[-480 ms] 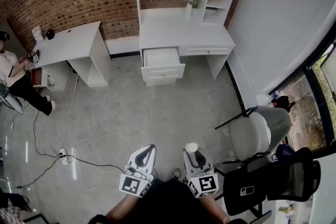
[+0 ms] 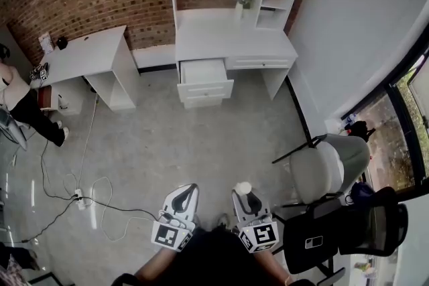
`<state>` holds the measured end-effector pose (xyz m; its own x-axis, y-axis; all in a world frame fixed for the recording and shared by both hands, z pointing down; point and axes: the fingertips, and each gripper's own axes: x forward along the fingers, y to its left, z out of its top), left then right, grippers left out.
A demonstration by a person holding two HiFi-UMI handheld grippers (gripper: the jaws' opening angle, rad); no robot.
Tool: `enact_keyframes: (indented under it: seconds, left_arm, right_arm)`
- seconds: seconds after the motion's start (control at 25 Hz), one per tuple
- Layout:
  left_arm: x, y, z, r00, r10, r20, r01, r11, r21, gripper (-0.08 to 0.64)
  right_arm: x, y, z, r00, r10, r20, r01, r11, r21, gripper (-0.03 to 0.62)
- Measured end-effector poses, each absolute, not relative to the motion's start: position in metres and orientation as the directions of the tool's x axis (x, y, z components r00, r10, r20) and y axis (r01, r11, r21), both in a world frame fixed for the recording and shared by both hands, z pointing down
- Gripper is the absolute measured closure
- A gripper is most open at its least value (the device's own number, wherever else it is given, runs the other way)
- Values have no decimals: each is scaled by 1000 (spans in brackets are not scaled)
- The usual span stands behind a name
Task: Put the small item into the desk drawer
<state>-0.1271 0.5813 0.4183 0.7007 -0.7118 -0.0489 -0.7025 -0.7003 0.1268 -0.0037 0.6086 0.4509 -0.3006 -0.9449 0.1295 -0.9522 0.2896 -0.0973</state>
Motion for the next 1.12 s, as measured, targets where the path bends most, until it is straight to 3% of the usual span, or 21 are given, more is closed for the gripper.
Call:
enact_keyframes:
  seconds: [1.12]
  left_arm:
    - [-81,540,430,597,-802,-10,-795,-594,121,540]
  right_arm:
    - [59,563,477,-397,-905,155,-917,384,-108,449]
